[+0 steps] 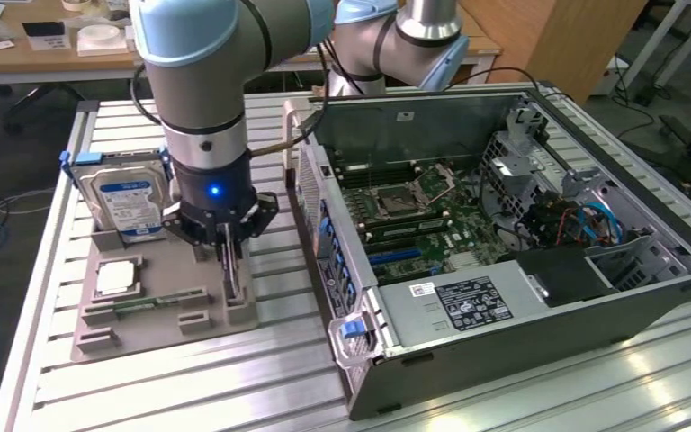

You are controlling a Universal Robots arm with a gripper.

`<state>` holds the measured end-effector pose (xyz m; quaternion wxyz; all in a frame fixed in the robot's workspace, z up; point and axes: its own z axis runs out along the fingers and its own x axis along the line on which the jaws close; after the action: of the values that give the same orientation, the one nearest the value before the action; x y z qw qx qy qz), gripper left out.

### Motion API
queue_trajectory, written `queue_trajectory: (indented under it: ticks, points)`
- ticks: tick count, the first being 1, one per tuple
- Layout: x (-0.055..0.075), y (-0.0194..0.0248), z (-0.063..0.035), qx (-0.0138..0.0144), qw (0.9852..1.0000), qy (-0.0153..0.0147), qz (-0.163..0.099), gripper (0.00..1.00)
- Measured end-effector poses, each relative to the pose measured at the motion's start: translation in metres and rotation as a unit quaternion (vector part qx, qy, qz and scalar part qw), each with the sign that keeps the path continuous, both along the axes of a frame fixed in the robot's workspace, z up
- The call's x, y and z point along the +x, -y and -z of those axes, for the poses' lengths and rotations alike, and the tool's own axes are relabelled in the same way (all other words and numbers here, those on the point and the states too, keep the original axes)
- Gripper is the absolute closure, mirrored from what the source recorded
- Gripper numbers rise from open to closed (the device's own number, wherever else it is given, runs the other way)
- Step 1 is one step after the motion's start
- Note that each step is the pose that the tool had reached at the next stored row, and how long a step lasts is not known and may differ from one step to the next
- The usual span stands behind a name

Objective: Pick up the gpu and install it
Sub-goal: 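Pick up the gpu and move the gpu toward the slot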

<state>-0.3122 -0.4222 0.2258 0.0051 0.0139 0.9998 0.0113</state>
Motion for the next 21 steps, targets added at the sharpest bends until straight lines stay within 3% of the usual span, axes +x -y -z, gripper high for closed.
queue_trajectory:
  ticks: [8,21]
  points:
    - [0.000,0.0000,-0.0305,0.0000,1.0000,0.0000,0.000,0.72]
    - [0.000,0.0000,-0.0895,0.0000,1.0000,0.0000,0.000,0.72]
